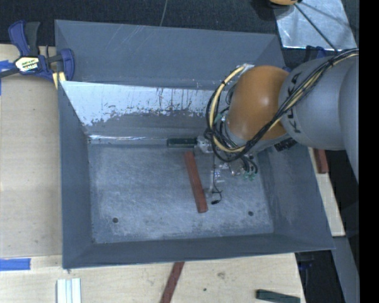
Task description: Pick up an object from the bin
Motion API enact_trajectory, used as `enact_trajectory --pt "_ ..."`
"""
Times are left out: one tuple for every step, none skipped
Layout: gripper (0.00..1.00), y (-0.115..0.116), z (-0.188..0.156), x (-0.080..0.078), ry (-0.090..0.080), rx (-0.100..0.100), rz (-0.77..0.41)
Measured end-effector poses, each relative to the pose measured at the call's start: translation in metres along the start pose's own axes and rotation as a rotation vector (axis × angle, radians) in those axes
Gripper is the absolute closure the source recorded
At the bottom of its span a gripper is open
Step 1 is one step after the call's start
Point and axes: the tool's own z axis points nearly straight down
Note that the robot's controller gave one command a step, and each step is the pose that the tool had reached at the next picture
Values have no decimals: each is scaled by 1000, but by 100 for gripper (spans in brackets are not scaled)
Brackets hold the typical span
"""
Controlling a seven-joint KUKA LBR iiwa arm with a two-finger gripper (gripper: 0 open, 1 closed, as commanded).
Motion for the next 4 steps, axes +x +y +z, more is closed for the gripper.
enact_trajectory --pt "0 0 0 0 0 0 0" --pt "100 77 -3 2 -3 -1 -378" --pt "0 77 -3 2 -3 -1 -377" --pt "0 77 -3 2 -3 -1 -377"
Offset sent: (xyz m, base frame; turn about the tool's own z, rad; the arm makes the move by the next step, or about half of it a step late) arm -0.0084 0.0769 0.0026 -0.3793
